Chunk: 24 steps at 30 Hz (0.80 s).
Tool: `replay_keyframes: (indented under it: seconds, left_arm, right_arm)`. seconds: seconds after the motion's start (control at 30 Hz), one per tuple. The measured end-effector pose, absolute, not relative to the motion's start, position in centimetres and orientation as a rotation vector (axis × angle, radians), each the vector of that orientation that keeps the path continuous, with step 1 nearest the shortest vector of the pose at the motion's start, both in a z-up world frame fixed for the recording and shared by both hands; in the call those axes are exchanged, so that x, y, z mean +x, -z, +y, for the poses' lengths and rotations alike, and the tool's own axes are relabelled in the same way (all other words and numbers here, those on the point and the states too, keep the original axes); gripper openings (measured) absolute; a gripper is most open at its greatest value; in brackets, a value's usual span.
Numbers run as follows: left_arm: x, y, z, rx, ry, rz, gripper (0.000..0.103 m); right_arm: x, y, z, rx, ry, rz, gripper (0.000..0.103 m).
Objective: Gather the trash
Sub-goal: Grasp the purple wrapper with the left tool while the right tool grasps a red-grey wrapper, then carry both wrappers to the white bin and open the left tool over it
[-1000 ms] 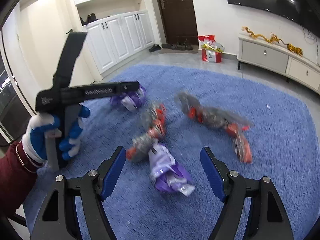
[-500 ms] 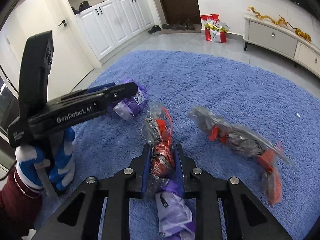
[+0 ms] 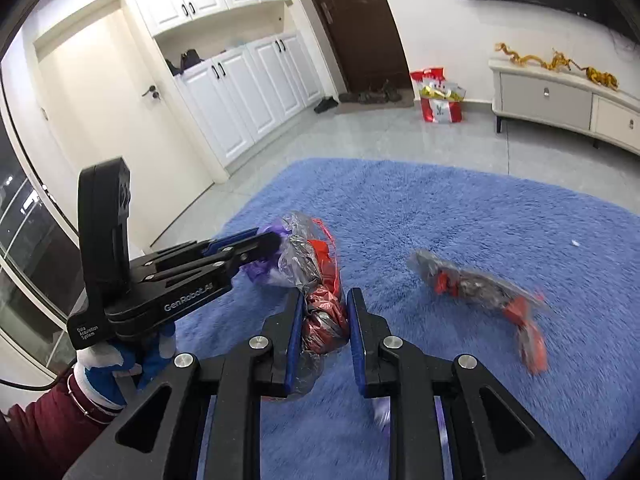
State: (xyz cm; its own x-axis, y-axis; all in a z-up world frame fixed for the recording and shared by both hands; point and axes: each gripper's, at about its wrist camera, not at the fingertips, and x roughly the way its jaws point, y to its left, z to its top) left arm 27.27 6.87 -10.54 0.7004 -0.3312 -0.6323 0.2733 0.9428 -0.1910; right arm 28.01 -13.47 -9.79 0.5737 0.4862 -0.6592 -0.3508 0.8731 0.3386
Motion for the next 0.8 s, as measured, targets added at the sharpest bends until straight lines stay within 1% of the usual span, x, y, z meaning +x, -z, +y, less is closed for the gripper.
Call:
replay_keyframes:
  seconds: [0.3, 0.47, 0.8]
  left_arm:
    - [18.2, 7.2, 8.2, -0.099, 0.351, 0.667, 0.018]
    - [13.9, 6.1, 7.9, -0.116, 0.361, 0.662, 0.018]
    - [8.8, 5.6, 4.6, -0.063, 0.395, 0.686, 0.018]
  right_arm:
    - [20.2, 6.8, -14.6, 0.128, -0.457, 0.752, 0.021]
    - [15.2, 5.8, -17.1, 0.13, -0.412, 0.72, 0.021]
    - [8.1, 6.3, -22.9, 0.197, -0.276, 0.705, 0.021]
